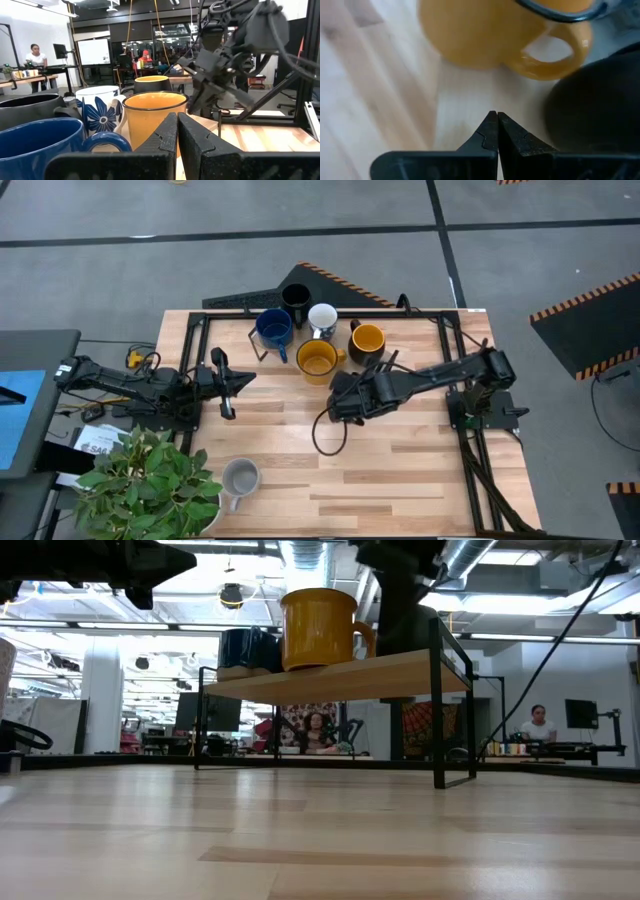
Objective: Place coffee mugs
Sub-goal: Put the yellow mug on the shelf
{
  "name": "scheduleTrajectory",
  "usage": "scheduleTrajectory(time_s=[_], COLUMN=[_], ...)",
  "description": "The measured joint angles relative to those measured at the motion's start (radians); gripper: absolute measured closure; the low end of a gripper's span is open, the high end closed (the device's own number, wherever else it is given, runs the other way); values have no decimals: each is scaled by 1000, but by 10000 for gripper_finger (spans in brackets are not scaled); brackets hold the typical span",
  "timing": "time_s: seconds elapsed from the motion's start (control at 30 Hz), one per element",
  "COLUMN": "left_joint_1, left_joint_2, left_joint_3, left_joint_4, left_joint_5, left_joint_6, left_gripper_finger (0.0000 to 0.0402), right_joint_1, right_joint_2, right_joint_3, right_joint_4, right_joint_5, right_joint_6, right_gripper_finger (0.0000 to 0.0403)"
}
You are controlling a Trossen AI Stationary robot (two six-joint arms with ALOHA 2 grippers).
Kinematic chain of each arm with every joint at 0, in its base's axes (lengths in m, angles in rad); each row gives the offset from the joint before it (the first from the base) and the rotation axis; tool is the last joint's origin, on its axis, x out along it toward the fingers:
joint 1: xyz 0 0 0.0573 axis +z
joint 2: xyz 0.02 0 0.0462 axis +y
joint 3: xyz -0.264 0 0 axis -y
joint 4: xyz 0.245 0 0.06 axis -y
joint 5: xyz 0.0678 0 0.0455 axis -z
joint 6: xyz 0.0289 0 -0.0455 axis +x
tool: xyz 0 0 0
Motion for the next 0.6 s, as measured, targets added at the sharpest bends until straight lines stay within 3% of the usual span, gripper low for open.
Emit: scheduleTrajectory(time_s=[0.6], left_joint_1=[0], left_joint_2=[0], left_joint_3=[0], left_joint_4=[0], left_joint_5=[0], left_joint_6=[2], left_gripper_finger=[401], right_joint_1=[-29], right_joint_2=[-2], right_joint_3=[-47], right_joint_4=[215], right_joint_5=[39], right_joint_6=[-27], right_gripper_finger=[382])
